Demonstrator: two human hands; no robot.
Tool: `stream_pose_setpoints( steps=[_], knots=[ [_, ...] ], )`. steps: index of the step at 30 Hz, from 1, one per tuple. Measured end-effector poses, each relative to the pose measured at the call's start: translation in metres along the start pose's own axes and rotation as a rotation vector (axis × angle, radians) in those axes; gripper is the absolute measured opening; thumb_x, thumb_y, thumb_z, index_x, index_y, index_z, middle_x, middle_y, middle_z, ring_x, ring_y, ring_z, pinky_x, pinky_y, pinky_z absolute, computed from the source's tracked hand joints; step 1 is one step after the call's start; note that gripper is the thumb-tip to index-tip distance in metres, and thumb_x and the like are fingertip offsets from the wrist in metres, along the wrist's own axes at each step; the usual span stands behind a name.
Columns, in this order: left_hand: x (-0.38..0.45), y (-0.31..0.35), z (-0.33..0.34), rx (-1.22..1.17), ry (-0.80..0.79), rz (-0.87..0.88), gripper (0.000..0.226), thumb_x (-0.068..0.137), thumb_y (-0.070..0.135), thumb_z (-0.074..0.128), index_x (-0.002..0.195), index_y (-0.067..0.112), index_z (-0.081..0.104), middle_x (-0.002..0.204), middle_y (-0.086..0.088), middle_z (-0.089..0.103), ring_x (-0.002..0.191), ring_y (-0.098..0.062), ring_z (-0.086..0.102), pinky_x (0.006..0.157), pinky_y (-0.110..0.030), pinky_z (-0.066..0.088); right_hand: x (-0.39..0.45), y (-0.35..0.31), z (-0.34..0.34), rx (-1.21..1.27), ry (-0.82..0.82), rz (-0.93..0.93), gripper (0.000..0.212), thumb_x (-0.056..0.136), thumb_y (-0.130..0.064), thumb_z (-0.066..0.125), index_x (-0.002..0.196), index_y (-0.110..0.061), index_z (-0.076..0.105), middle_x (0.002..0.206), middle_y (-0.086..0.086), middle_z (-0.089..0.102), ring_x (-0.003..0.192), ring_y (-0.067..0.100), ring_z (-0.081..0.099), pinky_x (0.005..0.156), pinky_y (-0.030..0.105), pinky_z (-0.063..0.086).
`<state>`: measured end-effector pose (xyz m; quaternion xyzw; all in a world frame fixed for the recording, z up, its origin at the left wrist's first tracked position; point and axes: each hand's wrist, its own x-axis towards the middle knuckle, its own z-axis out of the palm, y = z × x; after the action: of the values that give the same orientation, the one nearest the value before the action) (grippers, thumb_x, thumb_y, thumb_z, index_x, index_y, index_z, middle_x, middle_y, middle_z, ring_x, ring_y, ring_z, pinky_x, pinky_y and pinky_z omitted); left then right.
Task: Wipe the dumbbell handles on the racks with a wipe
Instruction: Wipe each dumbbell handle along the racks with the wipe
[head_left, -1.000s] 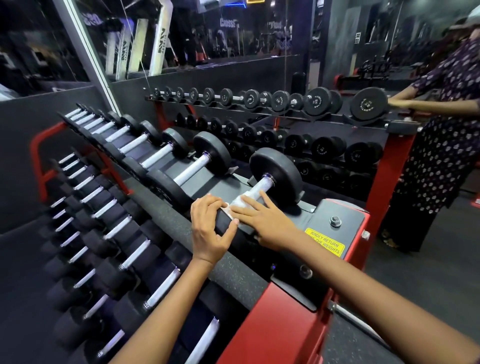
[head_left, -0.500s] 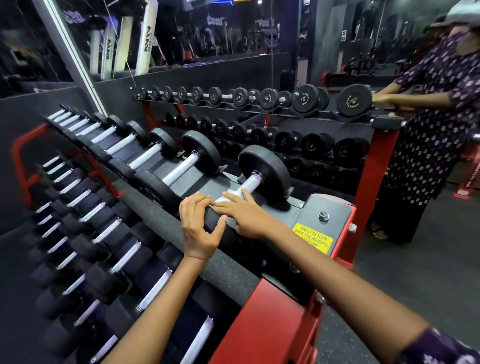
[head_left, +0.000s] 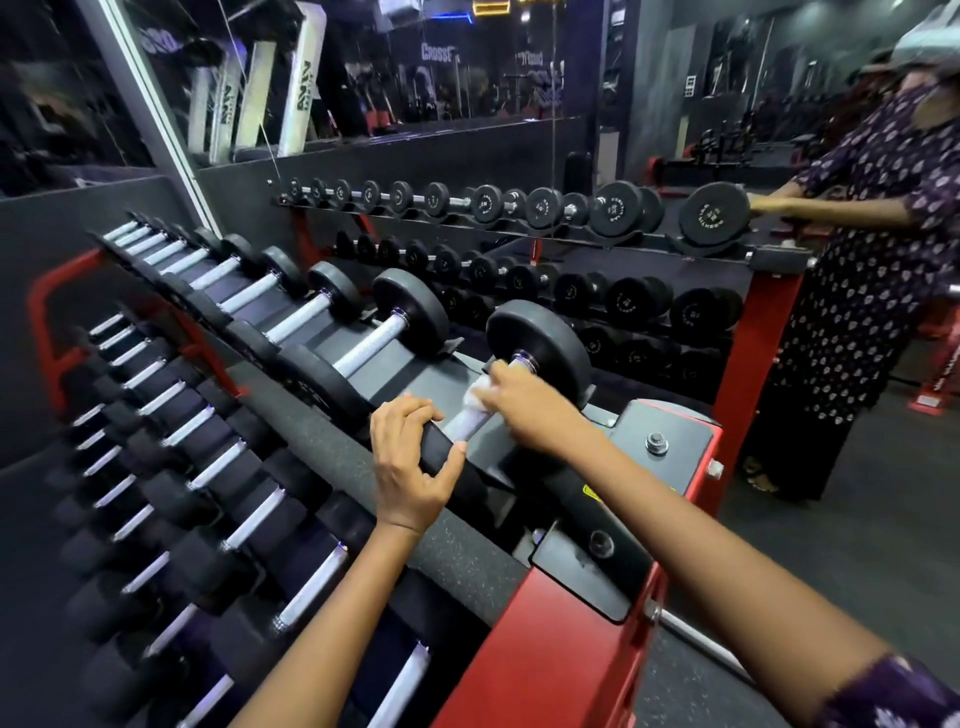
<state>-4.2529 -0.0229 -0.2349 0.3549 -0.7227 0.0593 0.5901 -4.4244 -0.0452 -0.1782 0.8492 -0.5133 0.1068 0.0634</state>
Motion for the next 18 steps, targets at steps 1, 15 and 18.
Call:
stream_pose_setpoints(
  steps=[1, 15, 18],
  knots=[
    [0.0, 0.0, 0.0, 0.0, -0.002, -0.006, 0.025, 0.08, 0.031, 0.061, 0.096, 0.013, 0.055, 0.103, -0.007, 0.057, 0.106, -0.026, 0.05, 0.096, -0.036, 0.038, 0.0, 0.0, -0.001, -0.045, 0.056, 0.026, 0.041, 0.077, 0.008, 0.047, 0.114, -0.007, 0.056, 0.109, 0.015, 0.046, 0.099, 0.031, 0.046, 0.079, 0.039, 0.038],
    [-0.001, 0.0, -0.003, -0.004, -0.01, 0.005, 0.028, 0.081, 0.032, 0.061, 0.094, 0.007, 0.059, 0.104, -0.006, 0.056, 0.108, -0.025, 0.05, 0.098, -0.037, 0.038, -0.002, -0.026, 0.021, 0.022, 0.329, 0.365, 0.037, 0.074, 0.004, 0.044, 0.109, 0.001, 0.056, 0.101, 0.015, 0.051, 0.086, 0.031, 0.054, 0.06, 0.034, 0.046],
    [-0.001, 0.0, -0.003, -0.012, -0.021, -0.019, 0.027, 0.081, 0.032, 0.06, 0.096, 0.01, 0.057, 0.102, -0.011, 0.059, 0.109, -0.027, 0.05, 0.096, -0.045, 0.041, 0.002, -0.019, 0.016, -0.011, 0.293, 0.526, 0.044, 0.085, 0.003, 0.041, 0.13, 0.002, 0.041, 0.116, 0.014, 0.046, 0.092, 0.026, 0.055, 0.055, 0.029, 0.04]
  ],
)
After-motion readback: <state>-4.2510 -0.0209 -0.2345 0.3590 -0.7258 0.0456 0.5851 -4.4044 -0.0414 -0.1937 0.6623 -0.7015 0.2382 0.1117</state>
